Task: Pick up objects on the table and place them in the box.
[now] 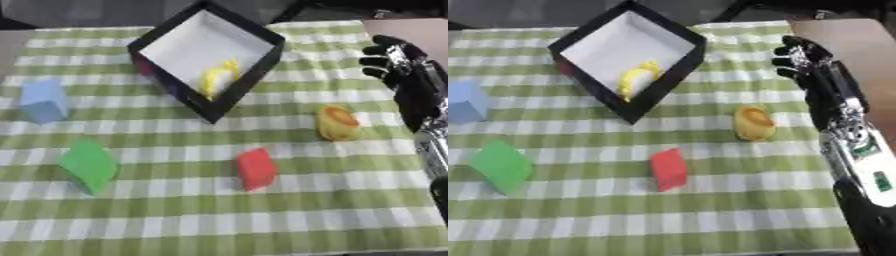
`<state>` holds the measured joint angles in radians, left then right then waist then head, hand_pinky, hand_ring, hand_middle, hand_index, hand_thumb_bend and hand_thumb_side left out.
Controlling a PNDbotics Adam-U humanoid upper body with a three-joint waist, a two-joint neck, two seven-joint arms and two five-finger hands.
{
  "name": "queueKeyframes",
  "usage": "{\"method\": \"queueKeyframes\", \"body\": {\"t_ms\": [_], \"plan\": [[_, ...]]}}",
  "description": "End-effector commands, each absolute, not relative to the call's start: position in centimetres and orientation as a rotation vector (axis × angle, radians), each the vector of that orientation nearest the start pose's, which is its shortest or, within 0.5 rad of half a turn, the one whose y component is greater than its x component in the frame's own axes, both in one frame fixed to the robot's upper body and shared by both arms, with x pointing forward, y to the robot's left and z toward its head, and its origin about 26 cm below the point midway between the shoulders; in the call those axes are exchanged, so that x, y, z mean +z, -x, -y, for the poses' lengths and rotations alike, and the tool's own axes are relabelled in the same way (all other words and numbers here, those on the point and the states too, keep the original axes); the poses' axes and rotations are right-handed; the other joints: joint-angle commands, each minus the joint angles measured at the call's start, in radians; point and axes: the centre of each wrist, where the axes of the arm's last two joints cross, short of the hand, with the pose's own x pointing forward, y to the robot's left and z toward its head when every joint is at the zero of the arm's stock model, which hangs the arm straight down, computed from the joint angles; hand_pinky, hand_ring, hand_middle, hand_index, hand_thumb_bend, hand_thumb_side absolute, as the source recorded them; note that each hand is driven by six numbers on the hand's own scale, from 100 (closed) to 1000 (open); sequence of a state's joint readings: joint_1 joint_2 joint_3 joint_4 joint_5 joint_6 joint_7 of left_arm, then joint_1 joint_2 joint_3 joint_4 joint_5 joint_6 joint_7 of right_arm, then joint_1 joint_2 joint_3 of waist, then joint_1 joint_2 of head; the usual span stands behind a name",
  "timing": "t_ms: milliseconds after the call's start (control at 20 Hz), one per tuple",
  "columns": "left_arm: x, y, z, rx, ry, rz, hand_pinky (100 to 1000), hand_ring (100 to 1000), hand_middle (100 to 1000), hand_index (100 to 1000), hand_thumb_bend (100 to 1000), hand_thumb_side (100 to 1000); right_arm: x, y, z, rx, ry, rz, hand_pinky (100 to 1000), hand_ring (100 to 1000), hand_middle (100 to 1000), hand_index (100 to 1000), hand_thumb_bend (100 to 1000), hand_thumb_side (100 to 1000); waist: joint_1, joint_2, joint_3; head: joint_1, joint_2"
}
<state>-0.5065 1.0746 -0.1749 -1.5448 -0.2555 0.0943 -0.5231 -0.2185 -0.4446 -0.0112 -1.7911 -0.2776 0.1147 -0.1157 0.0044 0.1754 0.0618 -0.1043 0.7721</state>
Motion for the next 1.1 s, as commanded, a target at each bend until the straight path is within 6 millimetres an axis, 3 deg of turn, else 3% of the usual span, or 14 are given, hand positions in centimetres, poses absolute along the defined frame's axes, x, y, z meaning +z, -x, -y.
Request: {"method": "queueKeyframes", "body": {"t_ms": [50,900,1100], "plan": [[28.7,-34.6,-40.3,-1.479,-0.828,1.127,815,799,794,865,392,667,15.4,-31.4,31.5,0.165,0.155,1.906,829,773,707,819,100,648,0.018,-0.034,0.0,0.003,-0.002],[29.2,-39.0,-38.6,-1.574,-0.728,1.1,831,818,812,886,422,669,15.1,-31.3,31.5,0.172,0.154,1.89,829,774,709,820,100,652,0.01,-0.036,0.006,0.004,-0.002],[28.8,-40.9,-37.7,-1.586,-0.708,1.069,837,825,820,896,452,660,15.1,-31.3,31.4,0.176,0.149,1.891,829,774,709,820,100,653,0.001,-0.029,0.003,0.027,-0.002]]}}
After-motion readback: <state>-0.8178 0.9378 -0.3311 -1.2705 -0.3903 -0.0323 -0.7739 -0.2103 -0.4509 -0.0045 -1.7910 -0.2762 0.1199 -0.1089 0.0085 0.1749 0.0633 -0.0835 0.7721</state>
